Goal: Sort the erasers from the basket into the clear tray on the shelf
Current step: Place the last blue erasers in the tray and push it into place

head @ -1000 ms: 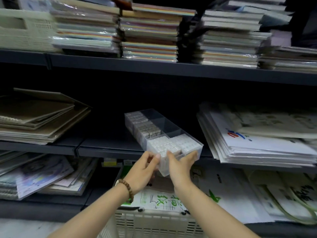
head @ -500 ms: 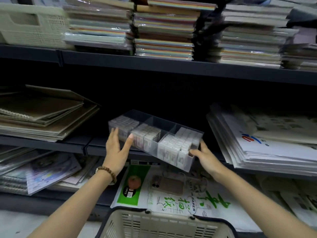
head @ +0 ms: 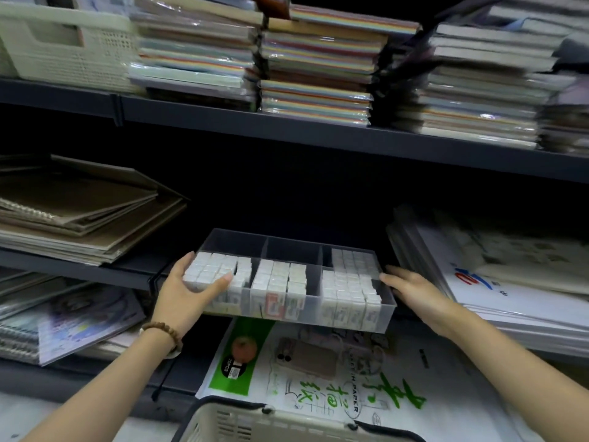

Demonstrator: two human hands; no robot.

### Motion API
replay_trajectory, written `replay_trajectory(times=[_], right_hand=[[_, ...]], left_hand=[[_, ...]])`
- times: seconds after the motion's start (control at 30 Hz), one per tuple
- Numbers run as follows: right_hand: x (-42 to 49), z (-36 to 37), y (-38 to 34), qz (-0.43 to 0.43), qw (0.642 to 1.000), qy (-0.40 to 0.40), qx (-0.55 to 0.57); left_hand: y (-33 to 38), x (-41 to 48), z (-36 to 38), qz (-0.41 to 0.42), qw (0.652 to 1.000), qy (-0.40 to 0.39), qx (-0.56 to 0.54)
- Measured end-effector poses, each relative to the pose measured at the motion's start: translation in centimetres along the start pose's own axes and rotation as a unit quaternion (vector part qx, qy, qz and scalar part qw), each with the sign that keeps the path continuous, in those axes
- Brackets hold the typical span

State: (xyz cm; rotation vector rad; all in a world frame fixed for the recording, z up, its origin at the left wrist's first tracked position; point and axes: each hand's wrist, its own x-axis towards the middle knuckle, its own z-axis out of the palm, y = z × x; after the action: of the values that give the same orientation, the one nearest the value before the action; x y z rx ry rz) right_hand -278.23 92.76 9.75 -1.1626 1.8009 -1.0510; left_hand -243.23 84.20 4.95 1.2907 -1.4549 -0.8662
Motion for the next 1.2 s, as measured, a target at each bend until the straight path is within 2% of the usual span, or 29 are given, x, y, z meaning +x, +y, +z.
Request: replay_trajectory(times=[0.07,0.13,0.2,0.27,0.37,0.47,0.8,1.03,1.2], right_hand=[[-0.3,-0.3,-1.0,-0.07,0.99,0.077,-0.097],[-0.5,-0.6,-2.5,-0.123,0.971,0.092,-0.181],[-0.5,-0.5,-4.1,-0.089,0.951,0.044,-0.291],[-0.3,0.1,-5.7,0.001,0.941,-0.023,-0.338],[0.2,1.0,-7.5,0.107,0.951,-0.081,-0.279],[0.5,1.8,-7.8,0.175,0.941,-0.123,-0.263],[1.3,2.6,-7.2,0.245,0.954,-0.089,-0.151],[1.1,3.3,-8.0,0.265,0.937,-0.09,-0.208],[0.2,2.4,-7.9,0.259,0.949,-0.096,-0.154]], left_hand=[[0.1,-0.2,-0.3,0.0,1.0,-0.017,0.023],[0.1,-0.5,-0.5,-0.001,0.999,-0.034,0.043],[0.0,-1.0,-0.4,0.004,0.998,-0.04,0.05],[0.1,-1.4,-0.2,0.011,0.998,-0.033,0.052],[0.3,-2.0,0.2,0.015,0.999,-0.021,0.048],[0.3,-2.2,0.3,0.01,0.999,-0.018,0.044],[0.3,-1.7,0.7,-0.001,0.997,-0.011,0.073],[0.5,-1.7,0.7,-0.016,0.996,-0.02,0.081],[0.5,-1.6,0.4,-0.015,0.995,-0.034,0.097]])
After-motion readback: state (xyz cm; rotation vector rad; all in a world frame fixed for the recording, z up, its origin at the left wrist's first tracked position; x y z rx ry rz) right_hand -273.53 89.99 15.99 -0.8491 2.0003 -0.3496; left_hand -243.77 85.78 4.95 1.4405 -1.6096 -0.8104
